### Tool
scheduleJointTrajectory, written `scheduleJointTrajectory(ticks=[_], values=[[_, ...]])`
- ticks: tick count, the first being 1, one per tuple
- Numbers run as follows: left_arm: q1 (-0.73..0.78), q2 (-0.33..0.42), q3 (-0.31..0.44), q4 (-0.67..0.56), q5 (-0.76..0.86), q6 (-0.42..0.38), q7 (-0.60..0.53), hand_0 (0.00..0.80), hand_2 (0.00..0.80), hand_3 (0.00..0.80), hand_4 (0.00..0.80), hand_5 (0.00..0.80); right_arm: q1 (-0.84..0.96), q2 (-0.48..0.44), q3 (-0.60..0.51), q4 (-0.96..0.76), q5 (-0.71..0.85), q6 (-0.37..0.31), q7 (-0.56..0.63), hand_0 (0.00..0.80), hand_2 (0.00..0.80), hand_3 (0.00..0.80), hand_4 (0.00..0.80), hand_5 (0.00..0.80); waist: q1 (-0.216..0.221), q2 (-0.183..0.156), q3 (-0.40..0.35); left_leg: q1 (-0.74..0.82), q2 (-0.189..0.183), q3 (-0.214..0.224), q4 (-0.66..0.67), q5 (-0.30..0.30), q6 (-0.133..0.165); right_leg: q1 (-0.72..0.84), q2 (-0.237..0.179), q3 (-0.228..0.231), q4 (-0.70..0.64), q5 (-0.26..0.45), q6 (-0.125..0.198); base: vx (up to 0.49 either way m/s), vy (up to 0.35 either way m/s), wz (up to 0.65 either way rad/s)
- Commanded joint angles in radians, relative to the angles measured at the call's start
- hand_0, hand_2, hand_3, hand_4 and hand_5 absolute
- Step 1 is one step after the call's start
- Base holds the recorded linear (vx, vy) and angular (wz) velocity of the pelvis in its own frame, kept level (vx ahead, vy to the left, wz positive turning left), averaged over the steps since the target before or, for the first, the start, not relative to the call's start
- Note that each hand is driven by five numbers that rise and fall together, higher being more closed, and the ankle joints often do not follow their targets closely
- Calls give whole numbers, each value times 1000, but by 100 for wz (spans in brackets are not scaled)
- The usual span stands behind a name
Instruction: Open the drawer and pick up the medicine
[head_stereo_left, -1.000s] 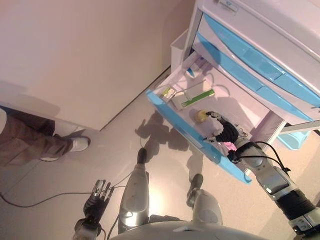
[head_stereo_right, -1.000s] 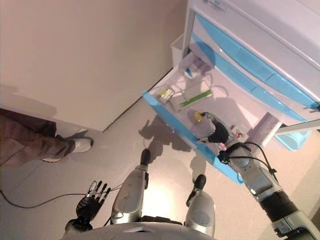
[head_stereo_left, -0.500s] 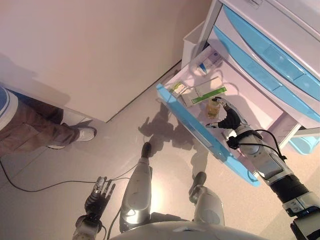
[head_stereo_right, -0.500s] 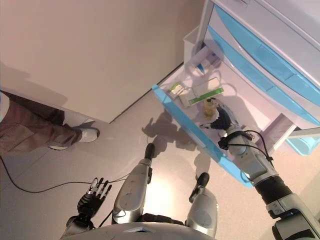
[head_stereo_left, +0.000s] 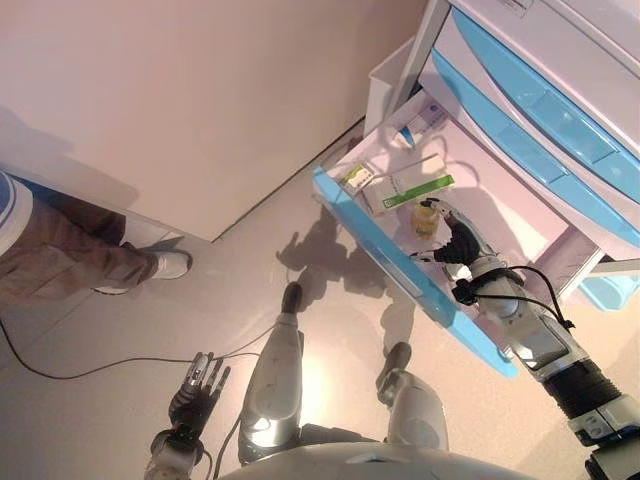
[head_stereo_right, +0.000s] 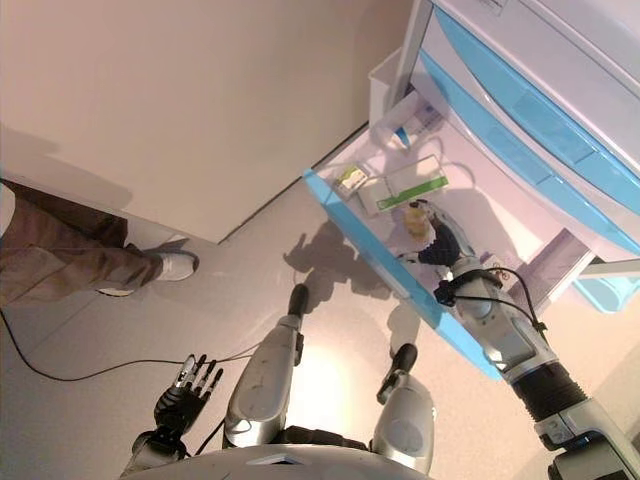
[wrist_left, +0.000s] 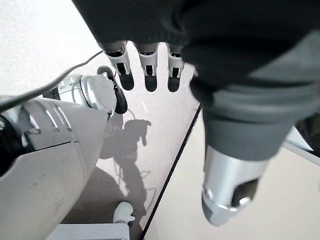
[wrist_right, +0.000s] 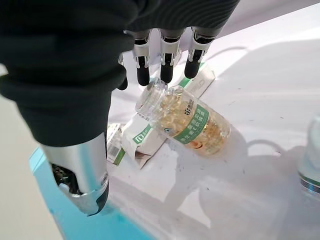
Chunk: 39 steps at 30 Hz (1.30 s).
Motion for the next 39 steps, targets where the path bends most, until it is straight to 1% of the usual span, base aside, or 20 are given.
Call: scheduleJointTrajectory(ticks=[1,11,21,24,28,39], values=[[53,27,-35,-30,27,-25,-16,0,0,0,0,0,6,-20,-44,-97,-18,-36,-5,0,0,0,0,0,-4,-5,-35,24,34,7,86,-89,24,-65,6,-17,31,89,-36,9,-2,-11],[52,24,-28,-28,15,-29,-19,0,0,0,0,0,19,-40,-90,-190,-6,-46,2,0,0,0,0,0,-18,-11,-34,22,37,17,92,-93,25,-66,13,-4,24,90,-34,1,-2,-2],[55,24,-28,-31,7,-32,-17,0,0,0,0,0,24,-53,-122,-239,-1,-49,-14,0,0,0,0,0,-23,-12,-34,24,44,25,92,-93,24,-63,17,-2,22,89,-33,-5,-5,-2],[50,25,-27,-29,6,-32,-12,0,0,0,0,0,22,-52,-121,-238,-17,-47,-24,0,0,0,0,0,-25,-13,-35,26,47,28,89,-93,23,-63,18,-1,20,90,-32,0,0,0],[47,26,-26,-36,8,-31,-2,0,0,0,0,0,11,-58,-120,-220,-23,-24,-39,0,0,0,0,0,-23,-14,-35,25,47,28,90,-93,22,-60,19,-2,17,90,-32,0,0,0],[37,33,-23,-20,11,-22,-9,0,0,0,0,0,-51,-50,-93,-115,1,0,-42,0,0,0,0,0,-9,-4,-28,15,40,17,98,-92,22,-60,14,-12,22,86,-38,0,0,0]])
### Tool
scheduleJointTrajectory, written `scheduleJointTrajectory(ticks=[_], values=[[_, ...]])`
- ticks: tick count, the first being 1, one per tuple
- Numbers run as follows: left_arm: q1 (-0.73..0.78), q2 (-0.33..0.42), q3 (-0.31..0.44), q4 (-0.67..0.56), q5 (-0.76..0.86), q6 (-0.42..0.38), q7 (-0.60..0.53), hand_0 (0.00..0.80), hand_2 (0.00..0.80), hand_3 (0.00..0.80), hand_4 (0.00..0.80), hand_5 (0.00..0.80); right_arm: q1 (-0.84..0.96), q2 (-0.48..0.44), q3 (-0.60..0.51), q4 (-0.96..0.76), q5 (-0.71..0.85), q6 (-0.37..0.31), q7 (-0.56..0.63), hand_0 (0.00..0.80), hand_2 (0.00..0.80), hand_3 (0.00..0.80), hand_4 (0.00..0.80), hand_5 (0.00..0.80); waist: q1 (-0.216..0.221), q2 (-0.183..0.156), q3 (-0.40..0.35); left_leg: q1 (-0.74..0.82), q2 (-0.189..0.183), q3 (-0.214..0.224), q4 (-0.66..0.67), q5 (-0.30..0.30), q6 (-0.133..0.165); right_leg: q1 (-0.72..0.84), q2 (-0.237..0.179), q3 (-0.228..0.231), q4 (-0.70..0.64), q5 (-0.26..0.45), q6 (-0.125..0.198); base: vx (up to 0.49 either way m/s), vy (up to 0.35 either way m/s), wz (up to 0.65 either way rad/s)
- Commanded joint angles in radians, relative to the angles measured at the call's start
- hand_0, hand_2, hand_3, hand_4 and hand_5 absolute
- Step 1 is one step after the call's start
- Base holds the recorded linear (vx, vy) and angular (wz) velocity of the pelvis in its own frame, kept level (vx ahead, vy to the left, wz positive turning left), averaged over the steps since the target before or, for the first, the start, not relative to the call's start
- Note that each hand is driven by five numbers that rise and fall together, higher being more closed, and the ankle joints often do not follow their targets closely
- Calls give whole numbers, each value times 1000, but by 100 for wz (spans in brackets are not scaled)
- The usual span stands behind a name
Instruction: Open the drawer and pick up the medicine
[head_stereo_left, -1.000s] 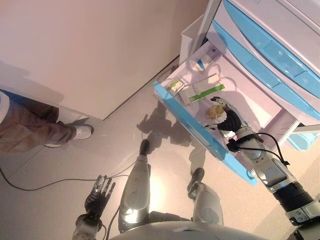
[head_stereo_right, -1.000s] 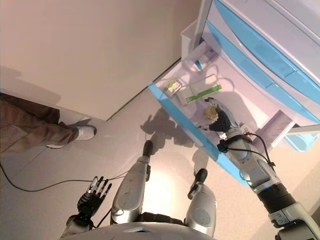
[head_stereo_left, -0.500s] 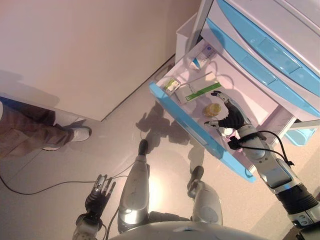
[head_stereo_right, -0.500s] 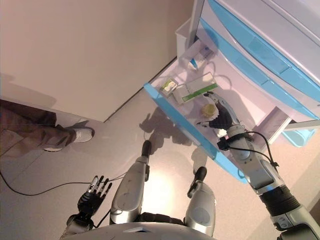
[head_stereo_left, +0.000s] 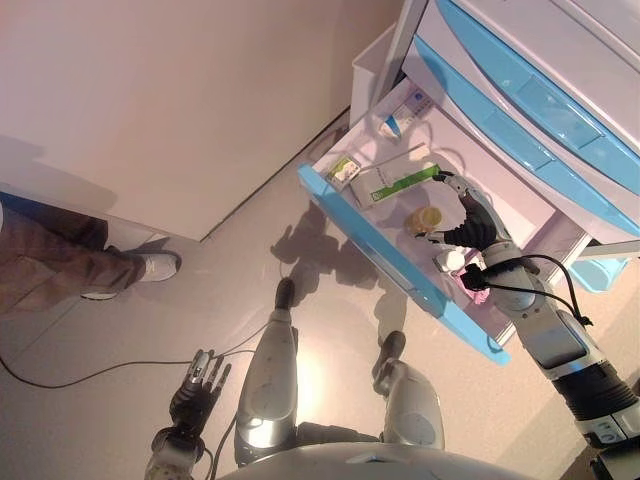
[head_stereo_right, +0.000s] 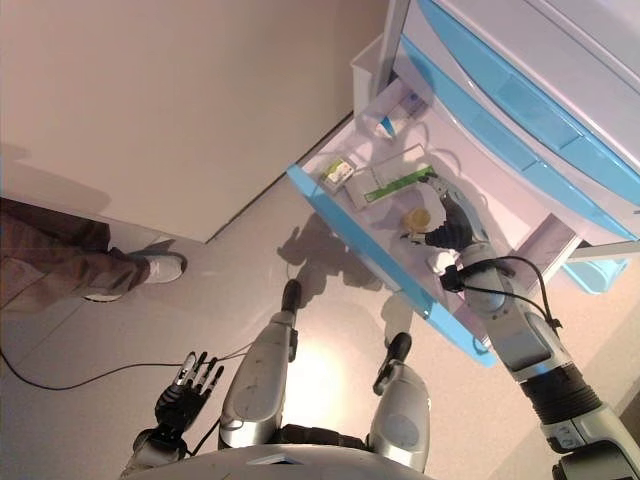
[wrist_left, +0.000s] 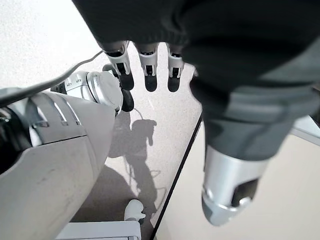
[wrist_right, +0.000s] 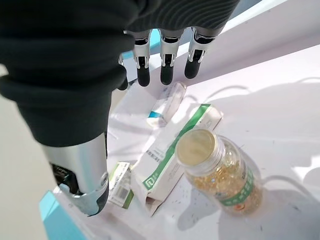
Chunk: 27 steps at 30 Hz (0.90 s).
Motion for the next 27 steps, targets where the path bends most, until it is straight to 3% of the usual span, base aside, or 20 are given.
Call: scheduleJointTrajectory(ticks=[1,27], values=[[36,33,-18,-9,13,-16,-14,0,0,0,0,0,-42,-41,4,-16,-1,-15,-30,0,0,0,0,0,9,14,-40,14,35,-5,94,-88,27,-46,11,-35,23,85,-39,0,0,0],[21,30,-29,-1,24,-4,-23,0,0,0,0,0,-93,17,81,204,-3,14,-13,0,0,0,0,0,28,35,-29,4,15,-23,99,-84,31,-52,-3,-47,34,82,-44,0,1,0]])
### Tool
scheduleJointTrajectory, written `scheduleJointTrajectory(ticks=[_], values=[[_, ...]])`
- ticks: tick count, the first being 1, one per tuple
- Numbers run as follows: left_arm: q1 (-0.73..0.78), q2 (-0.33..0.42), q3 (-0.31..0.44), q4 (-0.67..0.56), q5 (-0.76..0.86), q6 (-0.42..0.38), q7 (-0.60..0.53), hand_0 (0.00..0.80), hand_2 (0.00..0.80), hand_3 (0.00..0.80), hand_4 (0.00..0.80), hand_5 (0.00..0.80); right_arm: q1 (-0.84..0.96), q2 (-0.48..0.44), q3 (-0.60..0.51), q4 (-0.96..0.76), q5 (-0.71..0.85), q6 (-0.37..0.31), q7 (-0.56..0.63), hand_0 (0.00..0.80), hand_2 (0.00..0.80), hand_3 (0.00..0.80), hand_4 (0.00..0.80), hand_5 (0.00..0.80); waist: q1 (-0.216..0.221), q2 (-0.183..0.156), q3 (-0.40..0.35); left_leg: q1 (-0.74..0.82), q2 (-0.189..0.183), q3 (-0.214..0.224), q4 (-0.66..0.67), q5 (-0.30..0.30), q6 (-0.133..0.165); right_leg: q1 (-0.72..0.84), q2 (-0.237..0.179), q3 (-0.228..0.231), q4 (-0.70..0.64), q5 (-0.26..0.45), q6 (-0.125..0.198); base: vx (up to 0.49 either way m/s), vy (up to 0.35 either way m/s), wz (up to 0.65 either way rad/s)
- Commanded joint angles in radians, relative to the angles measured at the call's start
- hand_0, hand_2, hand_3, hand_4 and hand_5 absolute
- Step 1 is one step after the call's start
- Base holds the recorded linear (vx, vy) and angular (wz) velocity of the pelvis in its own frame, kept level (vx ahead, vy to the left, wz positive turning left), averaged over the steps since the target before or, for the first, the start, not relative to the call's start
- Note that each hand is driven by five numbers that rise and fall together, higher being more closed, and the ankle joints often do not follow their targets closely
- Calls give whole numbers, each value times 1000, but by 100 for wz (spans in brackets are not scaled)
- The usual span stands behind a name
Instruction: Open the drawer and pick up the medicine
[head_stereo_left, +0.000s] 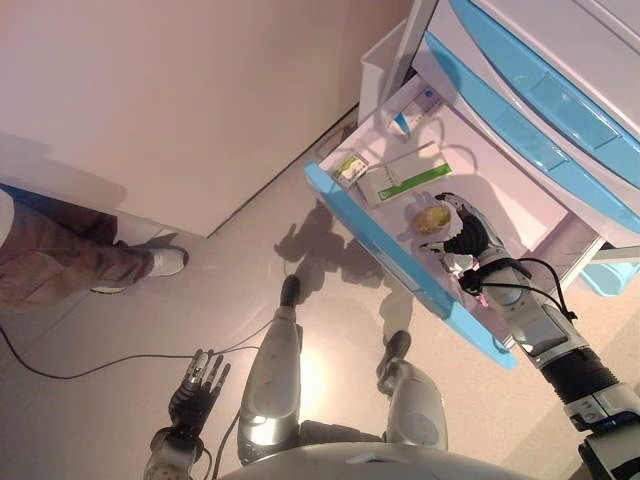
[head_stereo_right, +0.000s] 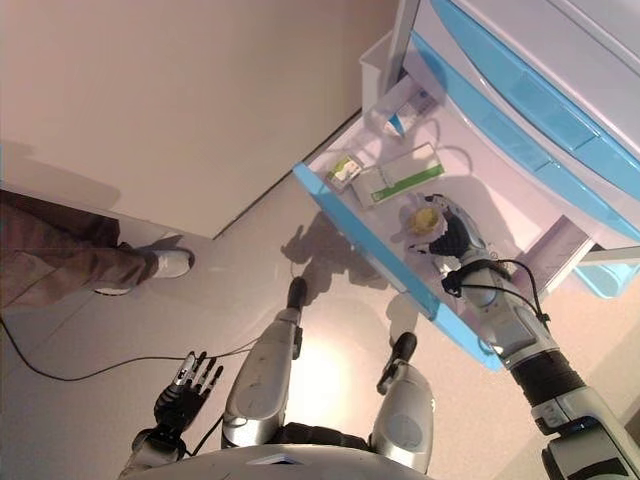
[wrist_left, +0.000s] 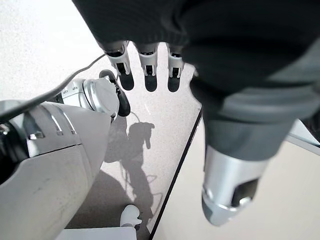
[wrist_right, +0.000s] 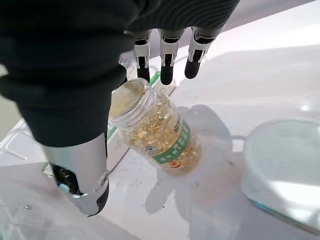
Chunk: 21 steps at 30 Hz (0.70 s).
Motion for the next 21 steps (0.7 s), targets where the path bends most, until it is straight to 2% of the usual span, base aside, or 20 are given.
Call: scheduleJointTrajectory(ticks=[1,21], values=[[22,26,-28,-4,23,-5,-21,0,0,0,0,0,-29,-13,8,0,-4,-21,-16,0,0,0,0,0,18,8,-42,3,19,-13,98,-84,31,-61,0,-36,34,82,-44,0,0,0],[8,31,-28,5,25,5,-25,0,0,0,0,0,-73,13,33,96,-15,-17,-36,0,0,0,0,0,34,17,-30,-3,12,-21,101,-84,34,-70,-4,-42,47,81,-44,0,0,0]])
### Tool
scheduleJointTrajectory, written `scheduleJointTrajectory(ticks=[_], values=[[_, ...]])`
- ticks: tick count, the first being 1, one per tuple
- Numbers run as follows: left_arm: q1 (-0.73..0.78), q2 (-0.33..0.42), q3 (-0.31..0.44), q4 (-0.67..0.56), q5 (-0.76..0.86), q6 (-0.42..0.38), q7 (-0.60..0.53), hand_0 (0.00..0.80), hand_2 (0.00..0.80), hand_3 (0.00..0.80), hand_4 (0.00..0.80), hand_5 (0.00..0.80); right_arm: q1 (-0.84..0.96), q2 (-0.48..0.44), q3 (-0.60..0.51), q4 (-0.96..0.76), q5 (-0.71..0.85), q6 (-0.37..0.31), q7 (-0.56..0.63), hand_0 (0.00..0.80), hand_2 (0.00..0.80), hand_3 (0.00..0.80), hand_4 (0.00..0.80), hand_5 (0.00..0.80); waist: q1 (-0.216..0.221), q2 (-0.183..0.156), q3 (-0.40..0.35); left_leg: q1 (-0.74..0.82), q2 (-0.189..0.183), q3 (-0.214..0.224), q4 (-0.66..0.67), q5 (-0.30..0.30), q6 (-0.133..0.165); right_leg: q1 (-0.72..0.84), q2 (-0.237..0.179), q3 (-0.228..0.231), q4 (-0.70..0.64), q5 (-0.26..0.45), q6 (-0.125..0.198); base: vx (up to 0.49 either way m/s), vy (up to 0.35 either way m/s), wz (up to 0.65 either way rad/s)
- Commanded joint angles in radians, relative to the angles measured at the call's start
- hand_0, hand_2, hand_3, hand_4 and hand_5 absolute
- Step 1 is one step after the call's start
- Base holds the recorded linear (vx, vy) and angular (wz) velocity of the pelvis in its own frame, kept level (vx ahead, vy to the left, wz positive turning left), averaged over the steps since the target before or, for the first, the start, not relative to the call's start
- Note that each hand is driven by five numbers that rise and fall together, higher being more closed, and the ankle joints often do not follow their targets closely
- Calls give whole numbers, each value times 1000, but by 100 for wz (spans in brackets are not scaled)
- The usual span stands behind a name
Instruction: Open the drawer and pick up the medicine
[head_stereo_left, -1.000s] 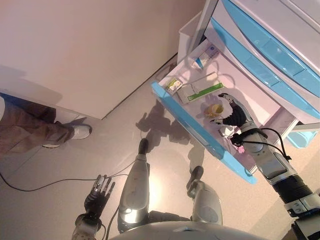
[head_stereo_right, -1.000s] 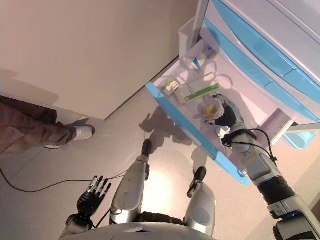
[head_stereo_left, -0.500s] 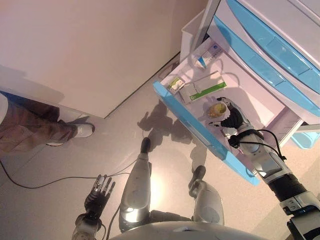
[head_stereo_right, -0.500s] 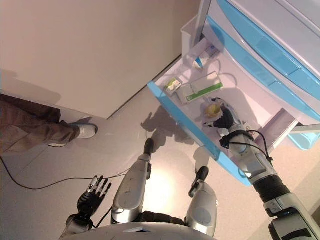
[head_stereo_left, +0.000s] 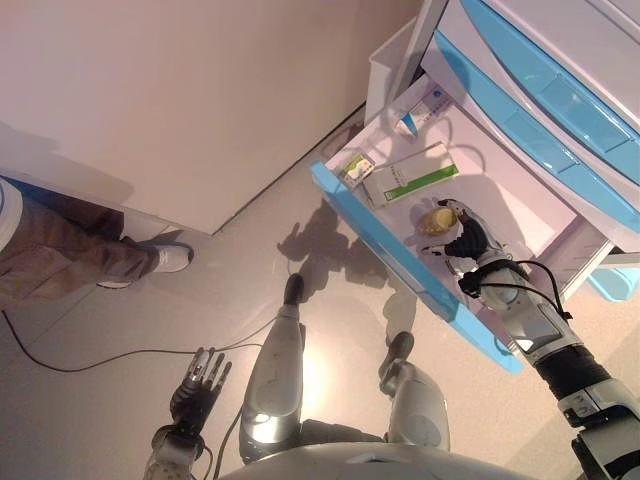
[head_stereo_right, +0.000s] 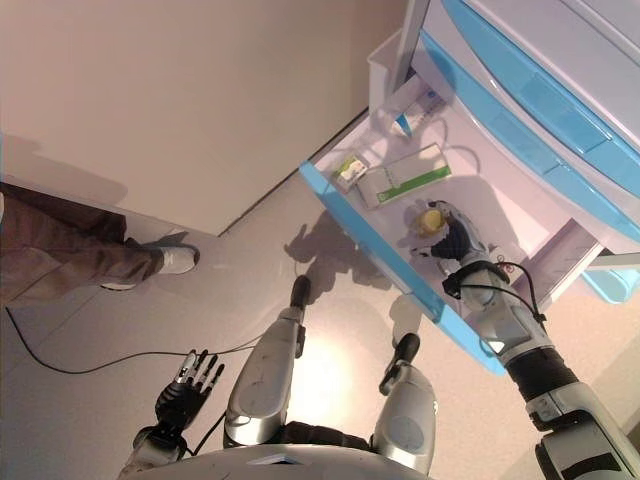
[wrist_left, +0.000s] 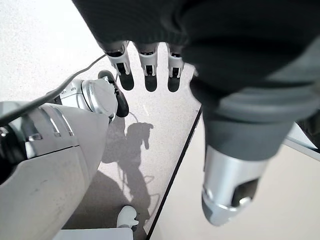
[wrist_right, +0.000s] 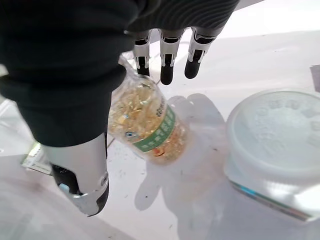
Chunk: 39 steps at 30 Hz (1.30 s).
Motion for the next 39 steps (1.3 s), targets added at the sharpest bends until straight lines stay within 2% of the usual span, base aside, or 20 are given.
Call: scheduleJointTrajectory(ticks=[1,5,6,7,9,32,39], values=[[18,32,-29,2,23,-1,-24,0,0,0,0,0,-41,2,25,-10,-12,-21,-39,0,0,0,0,0,18,8,-34,-4,15,-19,104,-85,33,-71,-3,-40,46,82,-45,0,0,0],[17,31,-30,2,24,-3,-23,0,0,0,0,0,-45,7,22,6,-8,-30,-42,0,0,0,0,0,19,7,-32,-4,15,-20,105,-85,33,-69,-2,-41,44,83,-46,0,0,0],[16,30,-30,1,24,-3,-20,0,0,0,0,0,-44,9,23,9,-8,-33,-44,245,245,245,245,245,19,7,-33,-5,14,-21,105,-86,34,-69,-2,-41,44,82,-46,0,0,0],[17,30,-31,1,24,-3,-19,0,0,0,0,0,-46,8,23,8,-7,-30,-43,348,348,348,348,348,19,7,-32,-5,14,-21,106,-86,34,-69,-2,-41,44,82,-46,0,0,0],[18,30,-31,-2,26,-3,-20,0,0,0,0,0,-47,7,25,10,-6,-34,-48,800,800,800,800,800,20,8,-31,-6,13,-22,107,-86,35,-70,-2,-40,46,82,-46,0,0,0],[20,28,-38,-12,25,-3,-23,0,0,0,0,0,-45,3,21,11,-18,-79,-48,800,800,800,800,800,16,10,-28,-2,11,-21,104,-87,36,-73,-3,-36,46,85,-45,0,0,0],[30,20,-32,-13,32,-7,-22,0,0,0,0,0,-24,-31,-4,-132,-30,-118,-22,800,800,800,800,800,3,2,-48,16,15,-14,86,-85,33,-58,0,-33,27,88,-40,0,0,0]])
